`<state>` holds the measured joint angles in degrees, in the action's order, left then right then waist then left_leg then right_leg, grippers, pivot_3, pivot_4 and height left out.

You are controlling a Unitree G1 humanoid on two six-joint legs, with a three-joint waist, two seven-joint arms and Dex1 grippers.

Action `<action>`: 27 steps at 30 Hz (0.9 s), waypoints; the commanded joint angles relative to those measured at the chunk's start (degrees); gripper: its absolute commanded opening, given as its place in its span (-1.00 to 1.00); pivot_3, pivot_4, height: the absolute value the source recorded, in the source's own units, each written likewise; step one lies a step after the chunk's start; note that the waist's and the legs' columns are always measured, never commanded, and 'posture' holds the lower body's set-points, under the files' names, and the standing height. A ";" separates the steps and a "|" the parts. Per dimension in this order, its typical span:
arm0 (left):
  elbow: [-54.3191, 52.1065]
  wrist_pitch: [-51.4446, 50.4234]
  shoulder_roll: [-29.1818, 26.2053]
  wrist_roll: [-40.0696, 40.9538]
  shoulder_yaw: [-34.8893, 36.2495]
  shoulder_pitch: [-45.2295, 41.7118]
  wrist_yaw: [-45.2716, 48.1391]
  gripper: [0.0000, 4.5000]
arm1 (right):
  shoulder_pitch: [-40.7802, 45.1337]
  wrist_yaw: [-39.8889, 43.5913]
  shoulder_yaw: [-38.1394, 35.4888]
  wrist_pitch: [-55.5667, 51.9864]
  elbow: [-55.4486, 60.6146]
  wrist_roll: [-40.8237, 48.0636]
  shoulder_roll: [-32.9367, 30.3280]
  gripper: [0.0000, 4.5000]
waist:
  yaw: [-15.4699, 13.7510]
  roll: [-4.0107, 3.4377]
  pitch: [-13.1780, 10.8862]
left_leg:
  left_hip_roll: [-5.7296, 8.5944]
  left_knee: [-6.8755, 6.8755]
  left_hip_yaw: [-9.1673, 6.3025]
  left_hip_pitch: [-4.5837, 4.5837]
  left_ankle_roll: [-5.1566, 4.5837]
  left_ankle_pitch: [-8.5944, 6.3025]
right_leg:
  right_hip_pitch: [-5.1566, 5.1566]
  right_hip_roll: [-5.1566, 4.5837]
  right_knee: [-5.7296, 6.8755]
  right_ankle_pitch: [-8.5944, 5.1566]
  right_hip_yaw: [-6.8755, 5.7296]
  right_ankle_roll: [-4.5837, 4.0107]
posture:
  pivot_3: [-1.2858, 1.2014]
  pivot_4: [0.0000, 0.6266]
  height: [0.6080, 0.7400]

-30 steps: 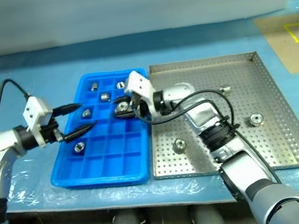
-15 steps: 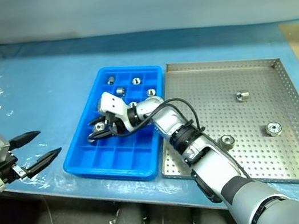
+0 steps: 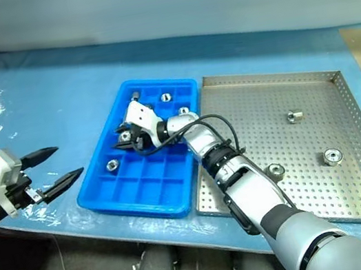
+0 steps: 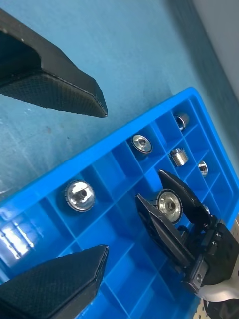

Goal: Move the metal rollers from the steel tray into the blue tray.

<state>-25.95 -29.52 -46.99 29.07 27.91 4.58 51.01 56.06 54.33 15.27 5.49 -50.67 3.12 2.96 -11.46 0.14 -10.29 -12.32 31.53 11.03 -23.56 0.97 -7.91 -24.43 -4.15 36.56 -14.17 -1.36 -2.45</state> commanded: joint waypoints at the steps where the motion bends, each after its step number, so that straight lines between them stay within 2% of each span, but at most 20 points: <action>1: 1.31 1.69 -1.16 -0.41 -0.54 -1.19 0.29 0.91 | -0.51 0.11 -0.37 0.32 2.05 -0.29 0.48 -0.25 | 0.05 0.00 0.00 | -0.01 0.00 0.00 0.00 0.01 0.01 | -0.01 0.01 0.02 -0.01 0.00 -0.02 | 0.36 -0.52 1.00; 4: 2.26 2.26 -1.31 -0.51 -1.29 -1.81 0.55 0.91 | -1.41 -0.37 -0.19 0.62 2.01 -1.08 0.22 -0.25 | 0.01 0.00 0.00 | -0.02 0.00 0.00 -0.01 0.02 0.01 | -0.01 0.02 0.03 -0.02 -0.01 -0.03 | 0.35 -0.52 1.00; 11: 3.66 3.49 -1.44 -0.72 -4.31 -3.99 1.29 0.91 | -1.02 -5.49 -1.26 1.19 0.25 -3.10 0.05 0.75 | 0.02 0.00 0.00 | -0.03 0.01 0.00 0.04 0.15 0.09 | 0.00 0.02 0.14 -0.02 -0.01 -0.03 | 0.33 -0.52 1.00; 15: 5.35 4.30 -1.54 -0.89 -6.69 -6.75 2.26 0.91 | -0.45 -7.57 -2.81 1.53 0.70 -2.91 -1.12 0.75 | 0.21 0.01 0.01 | -0.03 0.01 0.00 0.05 0.19 0.11 | 0.00 0.01 0.16 -0.01 -0.01 -0.04 | 0.29 -0.52 1.00; 19: 8.98 5.62 -0.23 -1.34 -11.90 -12.48 3.73 0.91 | -0.59 -6.55 -5.89 -1.95 6.85 0.17 -4.02 0.75 | 0.41 0.00 0.00 | 0.00 0.05 0.00 0.02 0.22 0.14 | 0.02 0.01 0.18 -0.01 -0.03 -0.03 | 0.23 -0.52 1.00; 24: 17.75 9.73 4.73 -4.58 -22.21 -23.76 6.72 0.91 | -3.82 -1.90 -8.06 -10.57 21.24 3.85 -11.46 0.75 | 1.37 0.05 0.03 | 0.13 0.26 0.00 0.03 0.41 0.26 | 0.15 0.00 0.24 0.03 -0.02 0.03 | 0.16 -0.52 1.00; 27: 23.47 12.23 8.54 -6.36 -27.35 -30.22 9.30 0.91 | -6.91 -0.97 -8.77 -15.24 29.26 4.32 -16.92 0.75 | 2.51 0.07 0.05 | 0.31 0.37 -0.05 0.04 0.42 0.27 | 0.19 0.01 0.26 0.11 -0.02 0.15 | 0.04 -0.52 1.00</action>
<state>-3.69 -19.52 -38.94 23.49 2.11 -23.39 58.87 49.96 52.74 7.77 -7.78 -26.20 5.98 -12.76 -8.95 0.20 -10.25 -11.96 31.91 11.04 -23.53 1.40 -7.63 -24.22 -4.13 36.83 -13.96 -1.37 -2.14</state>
